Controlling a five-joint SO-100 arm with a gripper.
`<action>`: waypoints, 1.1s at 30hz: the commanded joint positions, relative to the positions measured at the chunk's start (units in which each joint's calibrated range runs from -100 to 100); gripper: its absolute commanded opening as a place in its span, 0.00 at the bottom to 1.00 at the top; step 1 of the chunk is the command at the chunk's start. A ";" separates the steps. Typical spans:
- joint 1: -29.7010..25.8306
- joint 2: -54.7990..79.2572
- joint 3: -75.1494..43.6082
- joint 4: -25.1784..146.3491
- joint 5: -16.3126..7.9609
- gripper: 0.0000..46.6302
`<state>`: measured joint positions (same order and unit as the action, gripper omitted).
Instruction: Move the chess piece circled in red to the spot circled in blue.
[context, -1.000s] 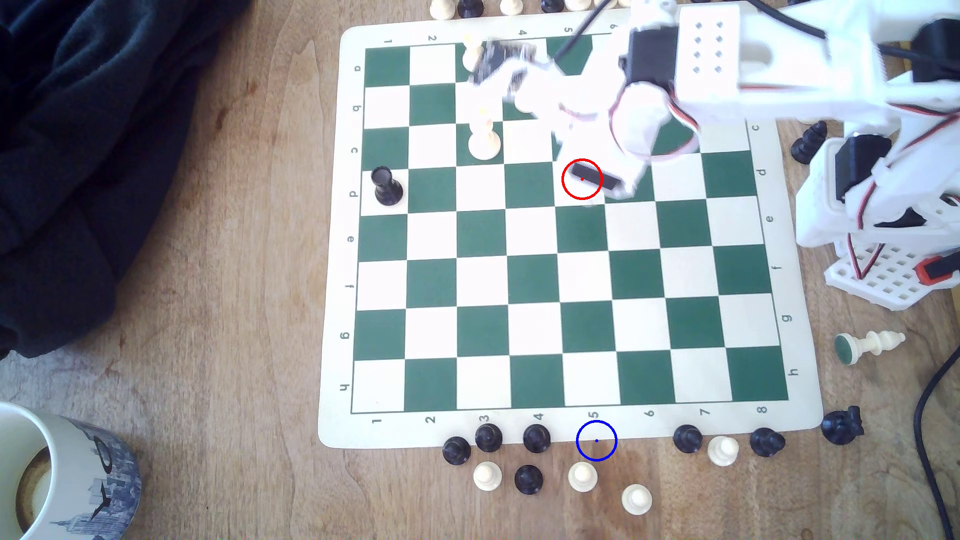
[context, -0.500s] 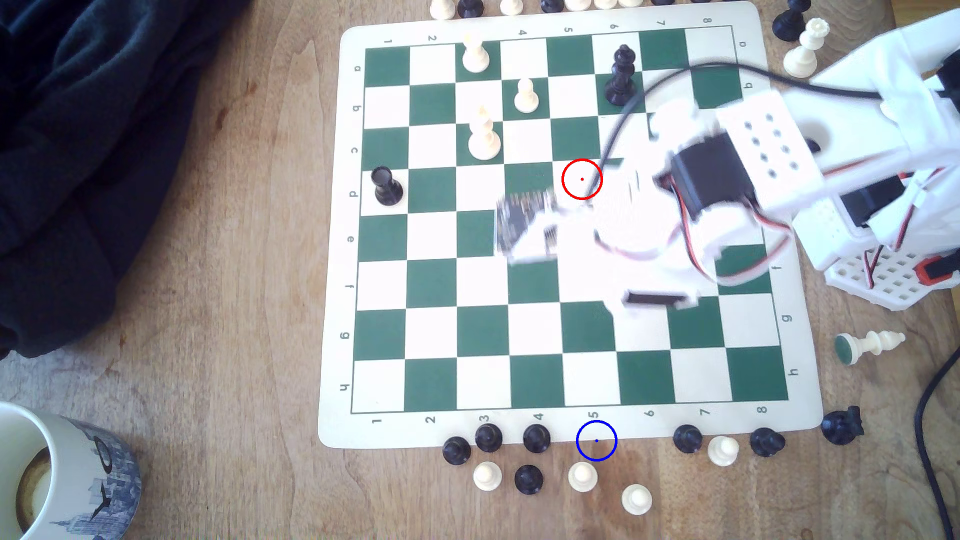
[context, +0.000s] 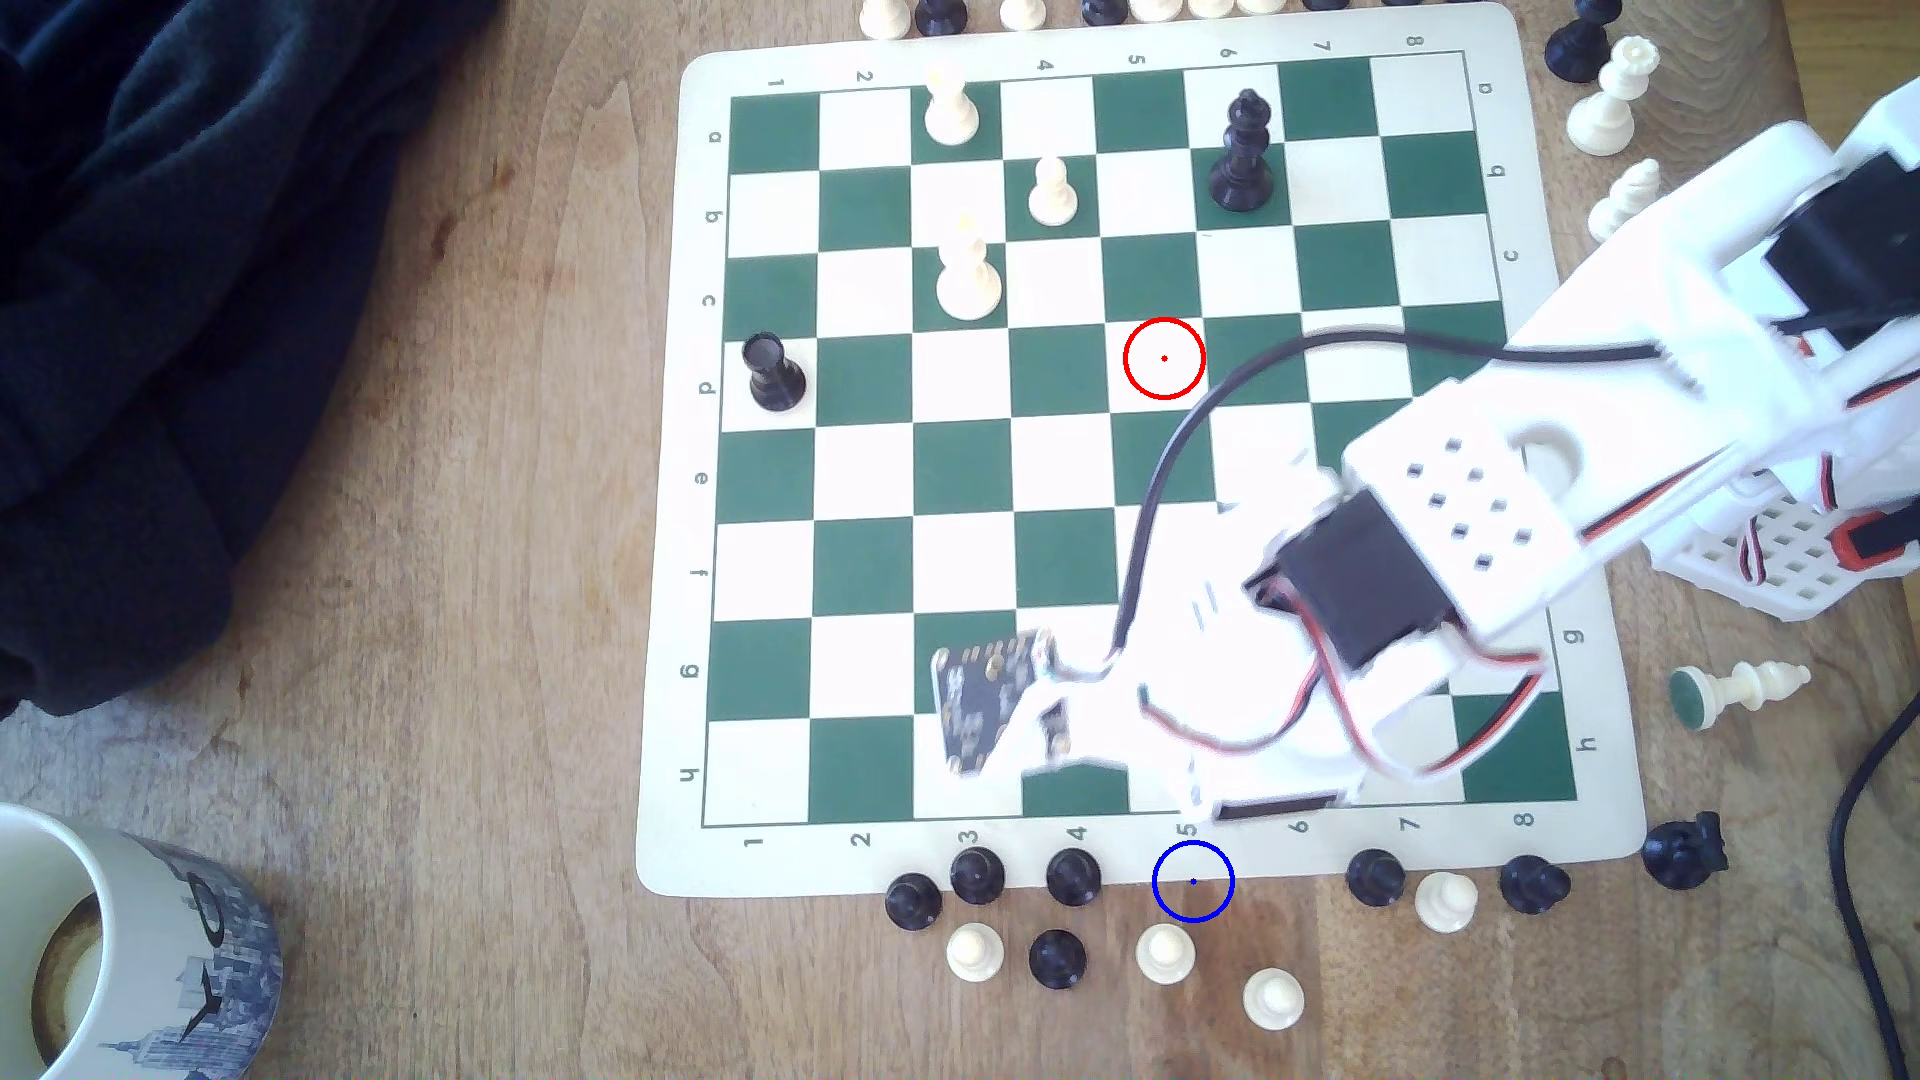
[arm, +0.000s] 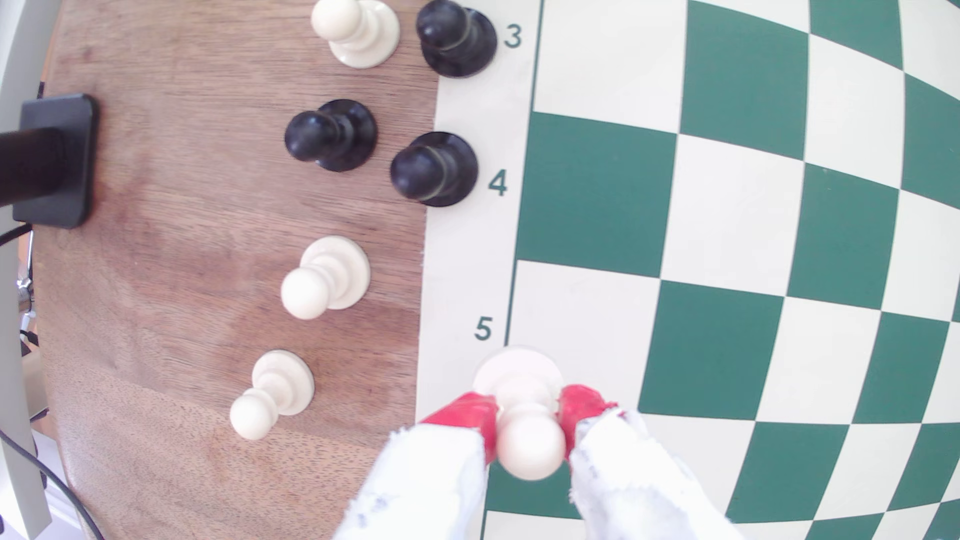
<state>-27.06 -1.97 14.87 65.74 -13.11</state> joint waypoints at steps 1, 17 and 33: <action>-1.05 0.78 -4.62 -1.69 -0.15 0.06; -3.48 5.03 -4.80 -7.18 -0.68 0.07; -4.03 7.57 -4.17 -8.82 -0.68 0.07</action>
<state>-30.46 5.66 14.78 57.53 -13.70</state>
